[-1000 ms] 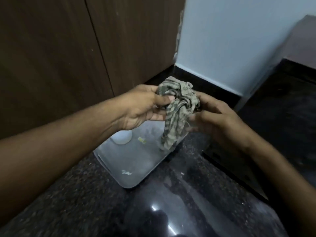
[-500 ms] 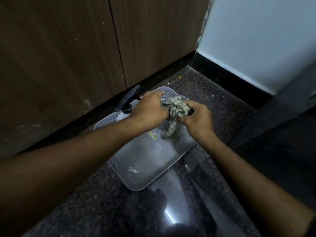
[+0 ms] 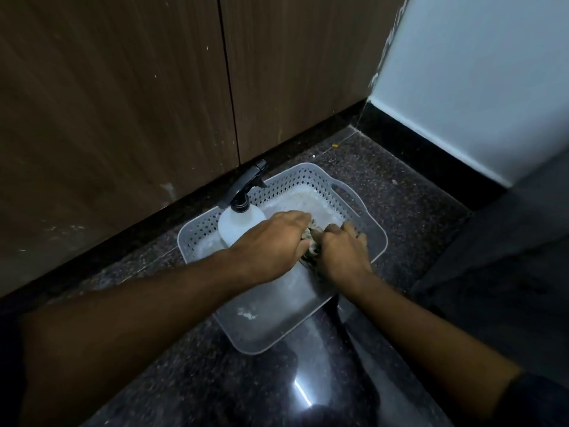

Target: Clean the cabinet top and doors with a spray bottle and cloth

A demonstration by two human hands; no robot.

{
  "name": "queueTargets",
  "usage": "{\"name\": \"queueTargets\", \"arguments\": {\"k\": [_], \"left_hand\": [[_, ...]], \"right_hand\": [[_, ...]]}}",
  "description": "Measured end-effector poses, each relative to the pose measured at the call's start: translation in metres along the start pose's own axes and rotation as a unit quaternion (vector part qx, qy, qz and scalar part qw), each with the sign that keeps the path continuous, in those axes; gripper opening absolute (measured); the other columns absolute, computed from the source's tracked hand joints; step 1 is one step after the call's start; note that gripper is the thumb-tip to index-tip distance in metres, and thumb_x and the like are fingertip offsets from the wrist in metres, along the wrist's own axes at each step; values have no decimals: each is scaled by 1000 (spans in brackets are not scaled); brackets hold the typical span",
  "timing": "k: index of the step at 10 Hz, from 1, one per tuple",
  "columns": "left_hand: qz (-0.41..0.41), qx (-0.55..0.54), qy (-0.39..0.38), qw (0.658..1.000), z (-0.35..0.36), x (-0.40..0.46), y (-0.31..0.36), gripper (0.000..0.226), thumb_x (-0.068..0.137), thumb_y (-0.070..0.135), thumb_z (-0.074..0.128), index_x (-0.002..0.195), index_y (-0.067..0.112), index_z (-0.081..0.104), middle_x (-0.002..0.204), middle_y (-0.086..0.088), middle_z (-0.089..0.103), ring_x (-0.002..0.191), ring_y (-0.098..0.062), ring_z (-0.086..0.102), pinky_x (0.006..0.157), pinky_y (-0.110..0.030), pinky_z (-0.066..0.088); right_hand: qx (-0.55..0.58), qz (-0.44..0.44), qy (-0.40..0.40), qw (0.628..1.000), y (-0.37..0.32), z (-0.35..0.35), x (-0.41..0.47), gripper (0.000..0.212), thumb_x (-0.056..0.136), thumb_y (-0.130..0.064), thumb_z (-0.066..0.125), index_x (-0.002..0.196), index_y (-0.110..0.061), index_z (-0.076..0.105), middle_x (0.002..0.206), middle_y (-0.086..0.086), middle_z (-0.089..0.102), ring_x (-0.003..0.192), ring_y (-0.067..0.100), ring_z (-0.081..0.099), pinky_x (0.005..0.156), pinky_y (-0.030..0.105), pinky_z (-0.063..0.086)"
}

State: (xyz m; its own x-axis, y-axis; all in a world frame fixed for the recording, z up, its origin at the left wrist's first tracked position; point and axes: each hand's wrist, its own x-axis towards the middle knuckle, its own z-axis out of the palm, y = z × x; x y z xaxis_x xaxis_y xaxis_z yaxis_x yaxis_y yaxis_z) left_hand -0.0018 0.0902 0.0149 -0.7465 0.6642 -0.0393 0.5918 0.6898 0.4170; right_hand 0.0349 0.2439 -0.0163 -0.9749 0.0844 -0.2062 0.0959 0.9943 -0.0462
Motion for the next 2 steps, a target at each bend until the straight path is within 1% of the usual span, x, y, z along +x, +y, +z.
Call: {"name": "queueTargets", "arguments": {"k": [1,2], "left_hand": [[6,2,-16,1000,6,-1,-2,52,97,39,46,142,13,39,140,-4,48,130,-20,43,106,-34,38],[3,4,-12,1000,8,-1,5,53,101,38,38,147,12,34,149,-7,41,138,-19,34,112,-29,27]], "right_hand": [[8,-19,-12,1000,0,6,0,34,96,-20,49,130,-22,56,123,6,56,119,29,46,90,42,44],[67,-23,-59,996,2,0,3,43,93,-29,54,134,-19,50,124,10,50,121,33,45,92,44,47]]}}
